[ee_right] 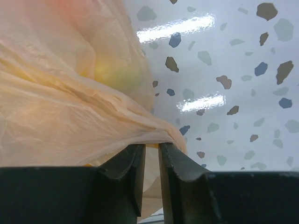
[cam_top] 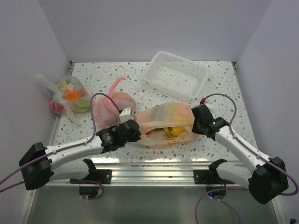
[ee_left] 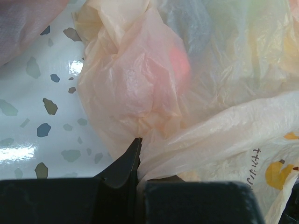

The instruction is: Untie the knot of the plastic bag and take out the fruit

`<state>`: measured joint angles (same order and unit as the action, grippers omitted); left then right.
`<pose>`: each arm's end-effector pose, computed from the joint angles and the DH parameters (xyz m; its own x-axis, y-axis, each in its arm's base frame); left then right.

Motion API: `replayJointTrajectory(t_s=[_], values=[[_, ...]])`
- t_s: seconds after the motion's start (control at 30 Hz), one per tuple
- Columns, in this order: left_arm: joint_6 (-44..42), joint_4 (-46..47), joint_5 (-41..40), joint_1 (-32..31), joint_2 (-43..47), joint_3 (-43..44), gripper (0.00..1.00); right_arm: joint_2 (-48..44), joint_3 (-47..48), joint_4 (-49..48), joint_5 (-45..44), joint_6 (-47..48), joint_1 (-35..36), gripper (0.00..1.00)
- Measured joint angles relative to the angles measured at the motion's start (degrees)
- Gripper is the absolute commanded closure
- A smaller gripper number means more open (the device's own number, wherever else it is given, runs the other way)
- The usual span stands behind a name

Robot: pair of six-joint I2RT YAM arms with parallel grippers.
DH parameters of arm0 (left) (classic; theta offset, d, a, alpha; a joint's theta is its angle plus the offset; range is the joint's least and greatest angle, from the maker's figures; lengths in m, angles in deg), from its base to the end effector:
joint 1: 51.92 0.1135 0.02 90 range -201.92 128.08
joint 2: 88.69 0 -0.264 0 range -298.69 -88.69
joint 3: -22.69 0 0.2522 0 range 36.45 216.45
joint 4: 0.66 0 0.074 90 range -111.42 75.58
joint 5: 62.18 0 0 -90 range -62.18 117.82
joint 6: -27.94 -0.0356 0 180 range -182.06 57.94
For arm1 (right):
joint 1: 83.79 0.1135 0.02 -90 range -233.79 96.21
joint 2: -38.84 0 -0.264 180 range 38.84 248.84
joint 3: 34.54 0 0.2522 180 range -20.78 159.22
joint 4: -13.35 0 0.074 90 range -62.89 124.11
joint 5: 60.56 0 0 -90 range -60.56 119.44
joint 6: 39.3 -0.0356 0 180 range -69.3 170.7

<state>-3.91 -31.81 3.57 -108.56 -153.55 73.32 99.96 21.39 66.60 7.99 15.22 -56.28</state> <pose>0.1371 -0.1816 0.2147 -0.7187 -0.3168 -0.6190 -0.0143 0.8967 -0.4424 0.1832 0.0807 0.2306 -0.7664 0.2099 -0.6071 0.2268 0.9727 0.0500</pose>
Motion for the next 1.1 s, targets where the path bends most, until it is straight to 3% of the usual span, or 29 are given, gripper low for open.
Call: replayJointTrajectory(t_s=[0.33, 0.6, 0.77, 0.93, 1.1], values=[[-0.04, 0.07, 0.11, -0.07, 0.0, 0.0, 0.96, 3.52, -7.08, -6.14, 6.1, -1.09, -3.15, 0.43], [-0.07, 0.42, 0.46, -0.17, -0.7, 0.0, 0.95, -0.66, -0.55, -1.73, 7.28, 3.34, -3.13, 0.29], [-0.07, 0.42, 0.44, -0.39, -0.76, 0.0, 0.95, -5.22, 7.19, 2.47, 7.8, 6.25, -2.27, 0.13], [-0.07, 0.42, 0.44, -0.52, -0.92, 0.02, 0.95, -5.66, 13.77, 5.99, 8.98, 9.11, 1.64, 0.08], [-0.07, 0.39, 0.44, -0.63, -1.2, 0.2, 0.94, -2.91, 18.43, 6.71, 9.9, 10.67, 12.17, 0.08]])
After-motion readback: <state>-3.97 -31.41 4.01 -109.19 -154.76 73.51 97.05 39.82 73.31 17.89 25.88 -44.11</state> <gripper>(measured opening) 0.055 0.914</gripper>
